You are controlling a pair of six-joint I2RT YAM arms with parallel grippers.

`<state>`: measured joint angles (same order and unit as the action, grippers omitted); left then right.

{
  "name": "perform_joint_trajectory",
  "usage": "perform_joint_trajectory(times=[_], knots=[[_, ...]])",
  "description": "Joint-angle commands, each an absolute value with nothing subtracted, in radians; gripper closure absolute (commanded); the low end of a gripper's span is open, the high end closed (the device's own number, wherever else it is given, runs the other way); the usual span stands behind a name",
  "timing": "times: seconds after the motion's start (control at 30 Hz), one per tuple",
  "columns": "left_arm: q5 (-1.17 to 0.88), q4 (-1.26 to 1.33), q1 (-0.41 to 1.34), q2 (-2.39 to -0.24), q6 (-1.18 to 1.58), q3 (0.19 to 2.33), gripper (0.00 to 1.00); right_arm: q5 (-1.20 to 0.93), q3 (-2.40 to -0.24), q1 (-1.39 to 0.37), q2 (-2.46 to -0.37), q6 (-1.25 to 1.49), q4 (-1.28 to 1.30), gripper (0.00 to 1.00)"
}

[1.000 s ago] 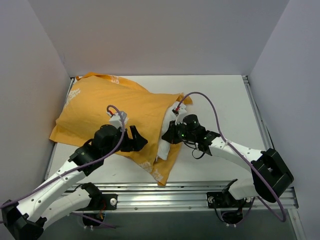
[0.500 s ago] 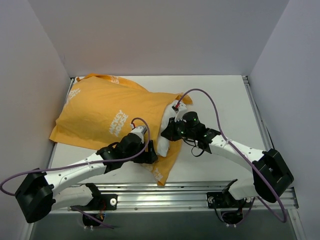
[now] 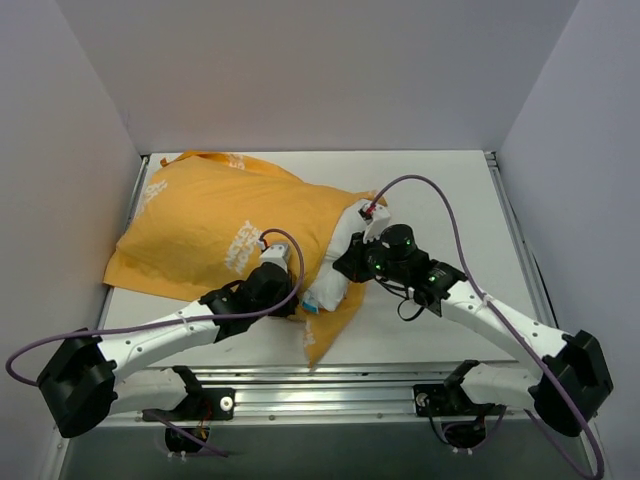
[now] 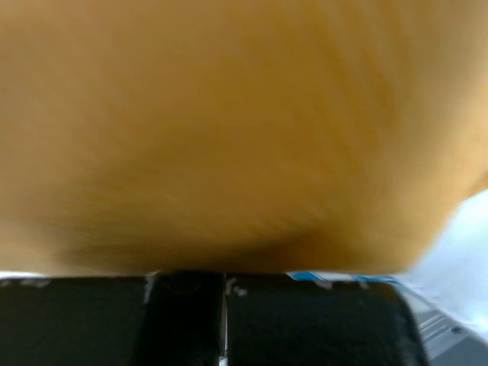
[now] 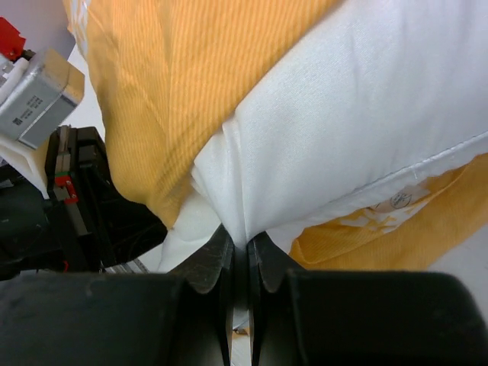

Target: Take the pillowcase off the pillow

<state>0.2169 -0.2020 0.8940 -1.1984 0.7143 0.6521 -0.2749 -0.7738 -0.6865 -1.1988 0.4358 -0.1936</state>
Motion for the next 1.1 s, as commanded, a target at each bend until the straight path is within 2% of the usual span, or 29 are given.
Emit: perform_joint_trajectory(times=[0.0,0.17,0.3,0.53,0.6,0.8,0.9,0.93,0.97,1.03,1.07], knots=[[0.331,-0.271,0.884,-1.140,0.673,0.704,0.98,-0.178,-0.857,-0.657,-1.068,0.399,-0.137,1.00],[0.402,-0.348,0.763,-1.082,0.699,0.698,0.98,-0.144,-0.920,-0.641,-0.935,0.380,0.050,1.00],[0.472,-0.342,0.660,-1.078,0.741,0.681,0.98,-0.172,-1.088,-0.641,-0.830,0.391,0.185,1.00],[0.528,-0.171,0.562,-1.166,0.822,0.655,0.98,-0.198,-1.288,-0.640,-0.750,0.370,0.382,1.00],[0.491,-0.135,0.537,-1.209,0.830,0.676,0.98,-0.279,-1.258,-0.641,-0.750,0.362,0.383,1.00],[0.385,-0.139,0.540,-1.249,0.819,0.720,0.97,-0.589,-0.922,-0.649,-0.807,0.443,0.257,1.00],[0.341,-0.176,0.541,-1.148,0.763,0.701,0.85,-0.560,-0.740,-0.685,-0.856,0.486,0.184,1.00],[0.322,-0.205,0.541,-1.094,0.746,0.701,0.75,-0.540,-0.707,-0.698,-0.874,0.494,0.173,1.00],[0.302,-0.224,0.543,-1.068,0.726,0.707,0.69,-0.517,-0.687,-0.713,-0.917,0.498,0.164,1.00],[0.235,-0.277,0.548,-1.005,0.661,0.735,0.59,-0.456,-0.666,-0.771,-0.954,0.502,0.137,0.78],[0.206,-0.290,0.555,-0.988,0.637,0.747,0.46,-0.443,-0.675,-0.787,-0.989,0.499,0.137,0.69]])
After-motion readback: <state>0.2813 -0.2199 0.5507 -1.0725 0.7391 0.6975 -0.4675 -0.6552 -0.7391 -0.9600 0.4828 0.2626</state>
